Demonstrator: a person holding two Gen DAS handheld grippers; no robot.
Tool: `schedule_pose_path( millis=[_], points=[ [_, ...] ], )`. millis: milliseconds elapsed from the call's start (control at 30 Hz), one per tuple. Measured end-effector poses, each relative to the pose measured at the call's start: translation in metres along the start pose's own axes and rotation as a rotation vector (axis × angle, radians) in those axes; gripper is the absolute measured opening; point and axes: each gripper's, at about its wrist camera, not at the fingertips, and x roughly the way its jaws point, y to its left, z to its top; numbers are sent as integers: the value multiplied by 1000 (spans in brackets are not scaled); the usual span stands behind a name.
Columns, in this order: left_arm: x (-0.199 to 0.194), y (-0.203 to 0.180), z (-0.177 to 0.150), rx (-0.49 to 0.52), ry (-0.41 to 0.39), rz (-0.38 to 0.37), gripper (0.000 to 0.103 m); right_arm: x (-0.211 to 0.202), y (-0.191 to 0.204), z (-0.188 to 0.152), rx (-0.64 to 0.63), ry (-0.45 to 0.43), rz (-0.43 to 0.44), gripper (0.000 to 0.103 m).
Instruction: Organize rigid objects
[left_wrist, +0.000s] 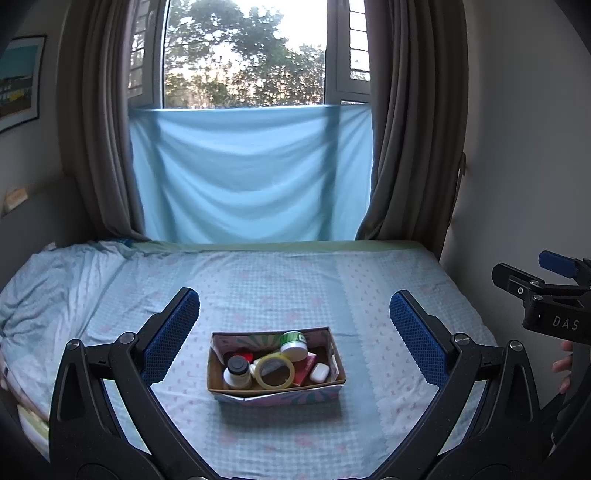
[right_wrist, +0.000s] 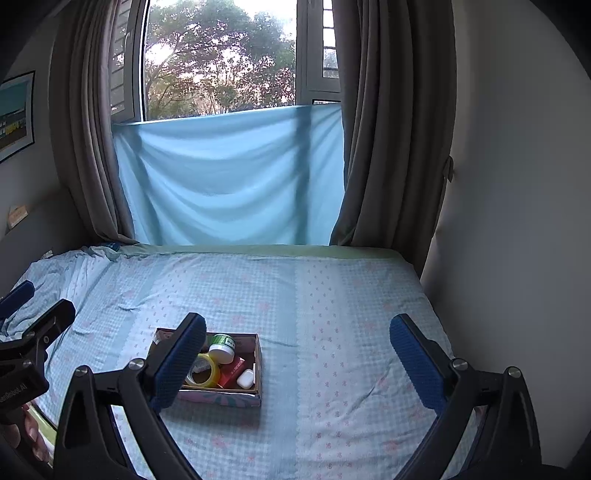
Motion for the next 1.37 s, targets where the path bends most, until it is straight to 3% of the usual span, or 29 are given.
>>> schedule_pose_path(
  millis=[833,1100,1367],
  points=[
    [10,1,4,-5,2,-6,103,5,2,2,13,-1,-13,99],
    [13,-4,5,19,-19,42,103,5,3,2,14,-2,-15,99],
    [20,-9,0,31,-20,5,103,9,2,5,15,12,-16,99]
  ],
)
